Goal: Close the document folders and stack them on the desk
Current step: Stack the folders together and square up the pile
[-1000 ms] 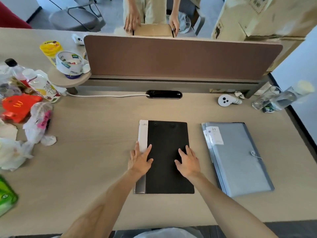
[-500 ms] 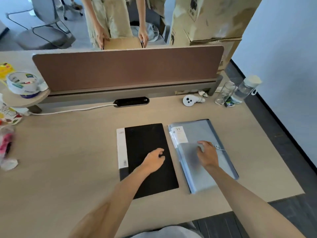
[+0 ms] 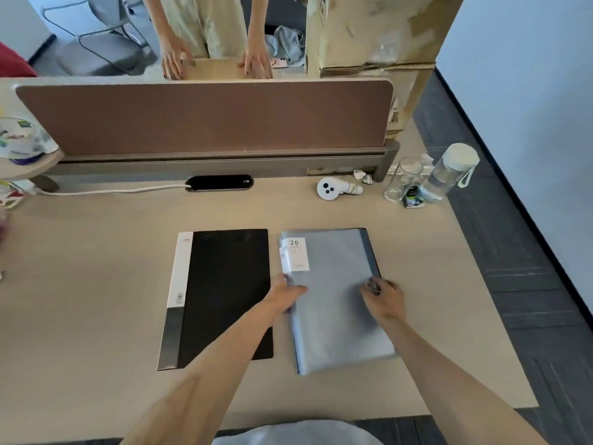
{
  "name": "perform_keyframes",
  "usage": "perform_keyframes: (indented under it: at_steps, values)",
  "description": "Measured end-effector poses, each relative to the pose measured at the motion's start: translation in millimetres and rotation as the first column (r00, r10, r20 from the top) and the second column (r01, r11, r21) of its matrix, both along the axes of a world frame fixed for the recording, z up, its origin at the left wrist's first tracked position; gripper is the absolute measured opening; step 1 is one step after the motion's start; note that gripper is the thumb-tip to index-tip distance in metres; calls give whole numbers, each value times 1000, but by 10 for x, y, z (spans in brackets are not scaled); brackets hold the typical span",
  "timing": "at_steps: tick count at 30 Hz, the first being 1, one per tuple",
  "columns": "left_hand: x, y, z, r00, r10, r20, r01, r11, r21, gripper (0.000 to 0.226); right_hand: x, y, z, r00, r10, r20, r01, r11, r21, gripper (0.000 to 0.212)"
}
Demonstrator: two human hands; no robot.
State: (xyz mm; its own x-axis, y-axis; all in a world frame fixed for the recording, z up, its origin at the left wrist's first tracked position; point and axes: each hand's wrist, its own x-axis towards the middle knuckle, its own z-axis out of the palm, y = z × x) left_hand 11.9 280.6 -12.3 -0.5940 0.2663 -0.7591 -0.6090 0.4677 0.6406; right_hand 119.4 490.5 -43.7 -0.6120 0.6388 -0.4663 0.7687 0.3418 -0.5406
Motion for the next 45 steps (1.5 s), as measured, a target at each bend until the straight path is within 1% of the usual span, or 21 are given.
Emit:
perform_keyframes:
  at_steps: [3, 4, 6, 11, 12, 14, 16, 20, 22, 25, 26, 28, 31, 33, 34, 35, 38, 40, 41, 43, 45]
  values:
    - [91, 64, 5, 993, 121, -5, -121, 991, 63, 38, 37, -38, 5, 998, 60, 6, -61, 997, 38, 42]
    - [132, 73, 17, 988, 157, 9, -157, 983, 97, 31, 57, -45, 6, 996, 83, 18, -84, 995, 53, 43]
    - [188, 48, 9, 980, 193, 45, -198, 968, 152, 29, 67, -36, 6, 996, 86, 21, -87, 995, 54, 47]
    - [107, -312, 99, 982, 168, 91, -185, 955, 233, 56, -34, -124, 61, 999, -11, 32, 10, 1000, 3, 73]
    - [59, -437, 124, 984, 161, 77, -175, 955, 241, 55, -82, -223, 78, 999, -33, -1, 33, 998, -55, 74]
    - [-47, -729, 207, 987, 155, 47, -162, 954, 251, 52, -224, -491, 126, 989, -114, -97, 86, 963, -254, 66]
    - [-158, -1059, 272, 986, 169, 9, -166, 956, 243, 51, -389, -778, 123, 983, -153, -104, 100, 913, -397, 57]
    - [-387, -1692, 427, 956, 263, -129, -226, 943, 246, 50, -731, -1446, 152, 984, -135, -118, 66, 883, -464, 39]
    - [-517, -1933, 427, 941, 296, -165, -250, 935, 253, 60, -898, -1735, 167, 986, -119, -117, 57, 898, -436, 29]
    - [-670, -2161, 358, 931, 316, -183, -276, 937, 212, 57, -1119, -1981, 120, 994, -99, -52, 71, 919, -387, 23]
    - [-725, -2212, 319, 936, 304, -176, -270, 943, 192, 55, -1181, -2034, 126, 996, -85, -33, 66, 923, -379, 27]
    - [-811, -2276, 214, 951, 260, -167, -238, 961, 140, 57, -1260, -2092, 101, 999, -12, 38, 22, 958, -287, 41]
    - [-957, -2399, -263, 968, 178, -179, -183, 983, -13, 84, -1350, -2156, 75, 995, 19, 102, 4, 976, -217, 59]
    - [-1044, -2478, -677, 979, 153, -138, -163, 985, -62, 92, -1403, -2195, 78, 989, 62, 135, -36, 981, -191, 72]
    - [-1052, -2488, -730, 981, 157, -117, -164, 985, -53, 89, -1415, -2202, 58, 986, 87, 140, -62, 983, -176, 74]
    - [-1008, -2444, -507, 979, 164, -119, -169, 985, -31, 83, -1420, -2208, 52, 984, 101, 148, -76, 983, -165, 74]
    - [-934, -2351, -30, 966, 216, -144, -215, 976, 24, 50, -1417, -2217, 33, 983, 106, 150, -83, 985, -149, 71]
    - [-929, -2344, 29, 968, 230, -96, -223, 972, 75, 36, -1407, -2213, 38, 987, 105, 118, -84, 982, -169, 71]
    - [-916, -2343, 57, 968, 243, -63, -237, 967, 89, 38, -1400, -2198, 54, 992, 87, 96, -66, 977, -202, 72]
    - [-892, -2338, 96, 950, 309, -41, -304, 948, 94, 52, -1388, -2121, -14, 999, 34, 43, -21, 960, -281, 81]
    - [-871, -2296, 133, 933, 355, -65, -346, 930, 121, 60, -1310, -2065, 60, 999, -37, -19, 27, 926, -377, 75]
